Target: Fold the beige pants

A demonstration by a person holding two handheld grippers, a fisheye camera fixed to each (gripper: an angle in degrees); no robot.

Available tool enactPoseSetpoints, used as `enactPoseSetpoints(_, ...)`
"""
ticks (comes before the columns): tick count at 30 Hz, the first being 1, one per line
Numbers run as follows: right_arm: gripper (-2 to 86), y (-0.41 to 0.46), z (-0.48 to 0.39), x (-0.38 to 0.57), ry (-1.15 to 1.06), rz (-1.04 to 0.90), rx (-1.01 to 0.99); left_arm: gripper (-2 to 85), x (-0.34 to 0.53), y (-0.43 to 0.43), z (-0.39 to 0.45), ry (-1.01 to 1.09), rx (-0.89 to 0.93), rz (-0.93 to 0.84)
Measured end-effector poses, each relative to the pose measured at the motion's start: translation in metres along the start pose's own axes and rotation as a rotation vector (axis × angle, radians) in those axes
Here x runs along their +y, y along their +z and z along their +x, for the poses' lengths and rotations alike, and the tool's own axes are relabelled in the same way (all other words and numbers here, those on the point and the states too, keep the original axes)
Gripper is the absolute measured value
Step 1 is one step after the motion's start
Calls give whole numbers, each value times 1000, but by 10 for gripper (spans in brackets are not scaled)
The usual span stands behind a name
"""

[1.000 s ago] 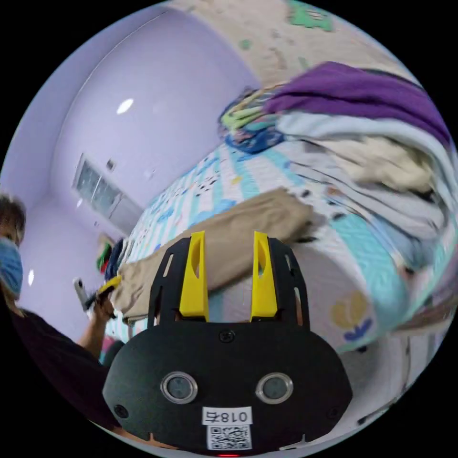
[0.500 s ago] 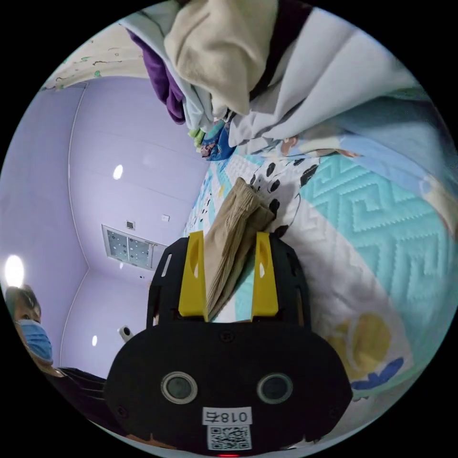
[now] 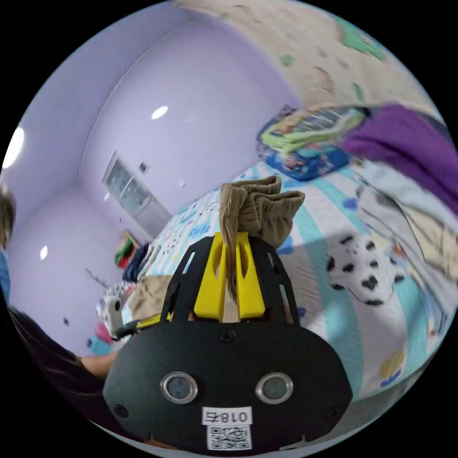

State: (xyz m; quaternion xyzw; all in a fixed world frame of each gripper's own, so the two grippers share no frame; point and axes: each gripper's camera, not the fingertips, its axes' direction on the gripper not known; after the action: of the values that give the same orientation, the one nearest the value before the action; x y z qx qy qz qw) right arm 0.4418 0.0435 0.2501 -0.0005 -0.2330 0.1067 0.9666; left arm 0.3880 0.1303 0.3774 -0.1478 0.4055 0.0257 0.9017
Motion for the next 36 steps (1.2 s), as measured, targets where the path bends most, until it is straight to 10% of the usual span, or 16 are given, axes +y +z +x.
enactPoseSetpoints(11,80,230,-267,146,-739,-626,186,147,189,-245,-157,-544,-357,441)
enactPoseSetpoints(19,137,189,-276,107,-519,-579,-197,226,258,-261,-207,-799,-312,499)
enactPoseSetpoints(36,100,168,-239,100,-307,-478,-190,215,268,-237,-211,-1047,-160,576)
